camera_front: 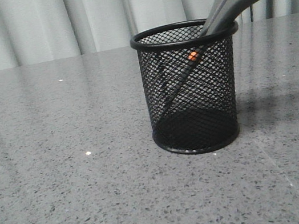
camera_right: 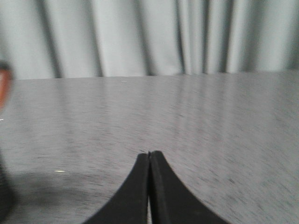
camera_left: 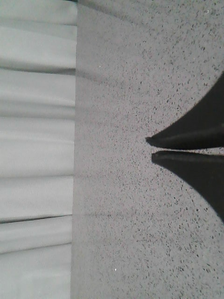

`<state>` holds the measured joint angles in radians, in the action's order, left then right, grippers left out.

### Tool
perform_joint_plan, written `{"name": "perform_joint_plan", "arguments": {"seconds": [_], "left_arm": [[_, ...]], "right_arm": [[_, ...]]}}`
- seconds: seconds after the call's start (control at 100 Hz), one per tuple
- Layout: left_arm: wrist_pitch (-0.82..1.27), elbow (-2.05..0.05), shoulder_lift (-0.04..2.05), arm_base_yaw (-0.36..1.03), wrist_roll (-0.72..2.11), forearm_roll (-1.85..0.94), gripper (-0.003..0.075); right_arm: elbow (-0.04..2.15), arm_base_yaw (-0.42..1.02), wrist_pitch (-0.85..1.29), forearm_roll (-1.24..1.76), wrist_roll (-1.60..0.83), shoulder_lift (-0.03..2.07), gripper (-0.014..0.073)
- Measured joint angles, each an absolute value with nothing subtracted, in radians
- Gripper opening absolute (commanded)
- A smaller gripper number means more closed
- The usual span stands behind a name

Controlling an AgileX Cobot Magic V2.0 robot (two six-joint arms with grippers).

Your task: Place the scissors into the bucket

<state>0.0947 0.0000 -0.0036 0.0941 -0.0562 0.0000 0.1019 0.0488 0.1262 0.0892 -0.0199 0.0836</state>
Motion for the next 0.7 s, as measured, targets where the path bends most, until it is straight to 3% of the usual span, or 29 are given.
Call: {"name": "perform_joint_plan", "arguments": {"seconds": [0.23, 0.7], "left_arm": [[0.095, 0.0, -0.004, 0.094, -0.056, 0.0, -0.002], [0.092, 0.0, -0.004, 0.094, -0.056, 0.0, -0.002]], "right_arm": [[-0.015, -0.003, 0.077, 0.106, -0.035, 0.08, -0.0066], [-0.015, -0.003, 0.207, 0.015, -0.042, -0.009, -0.0066]]}}
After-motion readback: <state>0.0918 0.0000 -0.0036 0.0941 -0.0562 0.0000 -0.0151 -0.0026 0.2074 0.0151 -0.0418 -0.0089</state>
